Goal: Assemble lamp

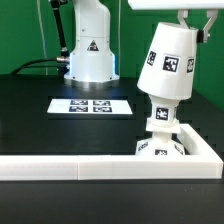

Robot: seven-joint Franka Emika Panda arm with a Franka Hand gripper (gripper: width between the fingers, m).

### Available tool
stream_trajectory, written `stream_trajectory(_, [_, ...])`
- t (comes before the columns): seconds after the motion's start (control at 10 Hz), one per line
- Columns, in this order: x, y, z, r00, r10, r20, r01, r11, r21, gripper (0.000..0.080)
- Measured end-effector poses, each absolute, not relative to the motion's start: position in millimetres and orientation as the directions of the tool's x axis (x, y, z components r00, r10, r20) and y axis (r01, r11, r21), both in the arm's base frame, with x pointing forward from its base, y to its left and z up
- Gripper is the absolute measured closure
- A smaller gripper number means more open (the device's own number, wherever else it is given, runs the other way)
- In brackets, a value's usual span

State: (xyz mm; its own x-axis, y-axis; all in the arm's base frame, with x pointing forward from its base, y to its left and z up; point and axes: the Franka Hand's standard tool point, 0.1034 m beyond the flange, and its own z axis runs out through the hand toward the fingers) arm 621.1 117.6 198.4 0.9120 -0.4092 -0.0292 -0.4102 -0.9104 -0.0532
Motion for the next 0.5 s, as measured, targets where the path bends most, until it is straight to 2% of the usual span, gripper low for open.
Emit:
stream_trajectory(0.2, [623, 118, 196.2, 0.913, -0.408, -0.016, -0.408, -0.911, -0.058, 0.0755])
stream_trajectory(0.5, [630, 120, 175.9, 0.923, -0.384, 0.031, -0.382, -0.922, -0.067, 0.0755])
